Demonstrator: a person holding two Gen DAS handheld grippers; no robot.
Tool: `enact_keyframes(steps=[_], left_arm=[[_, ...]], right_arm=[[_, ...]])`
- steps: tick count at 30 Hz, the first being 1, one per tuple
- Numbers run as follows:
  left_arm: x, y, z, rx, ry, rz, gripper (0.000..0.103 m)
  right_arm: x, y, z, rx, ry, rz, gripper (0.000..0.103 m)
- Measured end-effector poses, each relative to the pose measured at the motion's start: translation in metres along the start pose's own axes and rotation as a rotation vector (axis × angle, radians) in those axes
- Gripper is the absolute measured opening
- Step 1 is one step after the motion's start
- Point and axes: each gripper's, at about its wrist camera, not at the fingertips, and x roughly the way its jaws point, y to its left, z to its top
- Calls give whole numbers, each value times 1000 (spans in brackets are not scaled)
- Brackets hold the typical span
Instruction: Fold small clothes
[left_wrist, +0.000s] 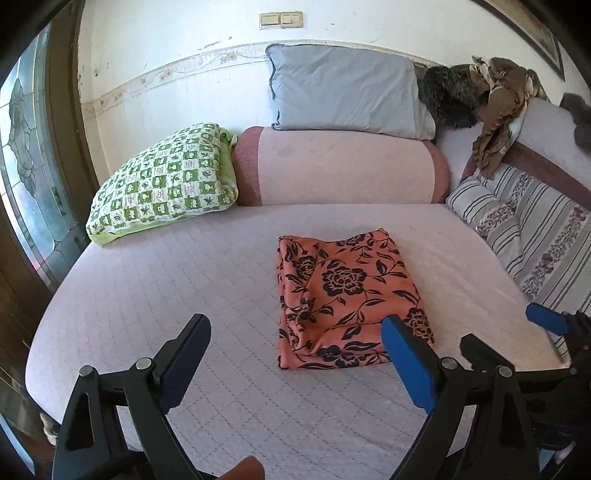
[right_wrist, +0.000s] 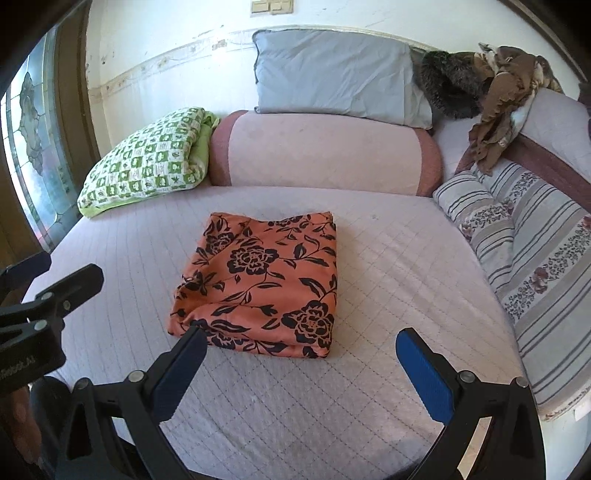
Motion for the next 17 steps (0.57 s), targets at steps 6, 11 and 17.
enact_keyframes(steps=[6, 11, 17], left_arm=[[4, 0, 1, -6, 3, -3, 94], [13, 1, 3, -17, 14, 2, 94], [22, -2, 5, 2, 14, 15, 95]], right_arm=[[1, 4, 5, 1, -9, -4, 103], [6, 6, 9, -2, -6, -9, 103], [15, 9, 13, -9, 0, -15, 103]])
